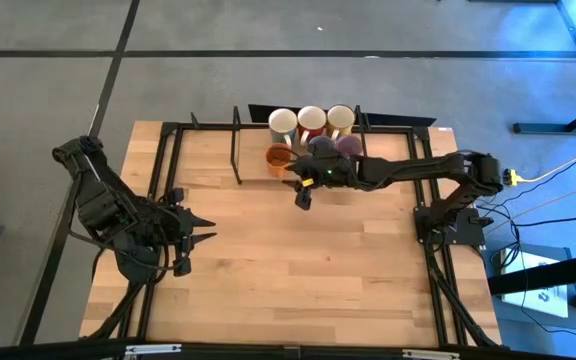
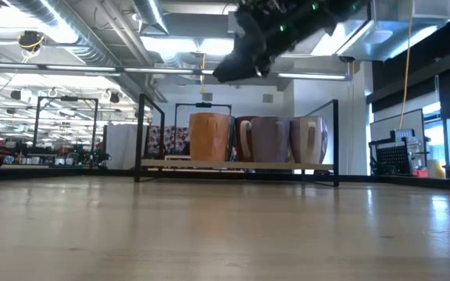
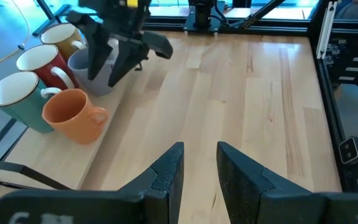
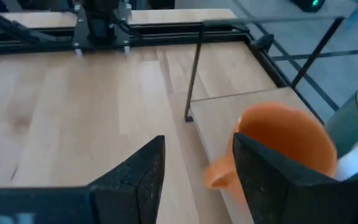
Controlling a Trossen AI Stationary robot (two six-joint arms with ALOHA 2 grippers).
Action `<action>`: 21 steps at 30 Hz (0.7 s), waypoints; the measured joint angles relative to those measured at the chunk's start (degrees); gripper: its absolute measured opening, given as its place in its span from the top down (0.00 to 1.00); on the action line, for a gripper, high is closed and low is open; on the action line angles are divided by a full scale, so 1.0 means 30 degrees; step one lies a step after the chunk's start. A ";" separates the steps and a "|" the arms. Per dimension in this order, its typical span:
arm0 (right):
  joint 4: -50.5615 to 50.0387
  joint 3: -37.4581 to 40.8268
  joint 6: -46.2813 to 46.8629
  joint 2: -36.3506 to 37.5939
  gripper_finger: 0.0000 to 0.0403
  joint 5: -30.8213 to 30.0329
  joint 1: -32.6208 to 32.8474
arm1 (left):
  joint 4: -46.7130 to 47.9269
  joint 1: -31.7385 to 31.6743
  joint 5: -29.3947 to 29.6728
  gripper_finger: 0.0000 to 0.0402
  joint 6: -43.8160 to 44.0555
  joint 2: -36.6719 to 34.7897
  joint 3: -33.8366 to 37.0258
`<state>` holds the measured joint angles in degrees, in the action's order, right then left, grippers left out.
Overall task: Place coffee mugs
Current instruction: Put the orange mug on the shelf
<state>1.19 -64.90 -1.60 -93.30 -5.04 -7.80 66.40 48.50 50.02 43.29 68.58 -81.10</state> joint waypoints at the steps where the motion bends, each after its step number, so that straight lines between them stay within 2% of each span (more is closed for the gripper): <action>1: -0.0546 -0.0640 -0.0109 -0.0211 0.56 -0.0049 0.0027 | 0.0003 0.0003 0.0013 0.78 -0.0004 0.0000 0.0000; 7: -0.4623 -0.5787 -0.1040 -0.2787 0.56 -0.0862 -0.0212 | 0.0329 -0.0002 0.0073 0.78 -0.0130 0.0014 0.0000; 14: -0.8345 -1.1976 -0.1843 -0.7337 0.56 -0.2434 -0.0604 | 0.0372 -0.0002 0.0015 0.78 -0.0117 0.0012 -0.0007; 18: -0.9818 -1.4113 -0.1999 -0.9217 0.56 -0.3145 -0.0972 | 0.0367 -0.0002 0.0022 0.78 -0.0109 0.0007 -0.0007; 21: -1.0249 -1.4411 -0.2163 -0.9901 0.56 -0.3891 -0.1074 | 0.0360 -0.0002 0.0073 0.78 -0.0066 0.0007 -0.0007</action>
<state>-29.56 -108.14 -8.09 -123.01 -16.71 -11.02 67.48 48.49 50.24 43.09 68.60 -81.12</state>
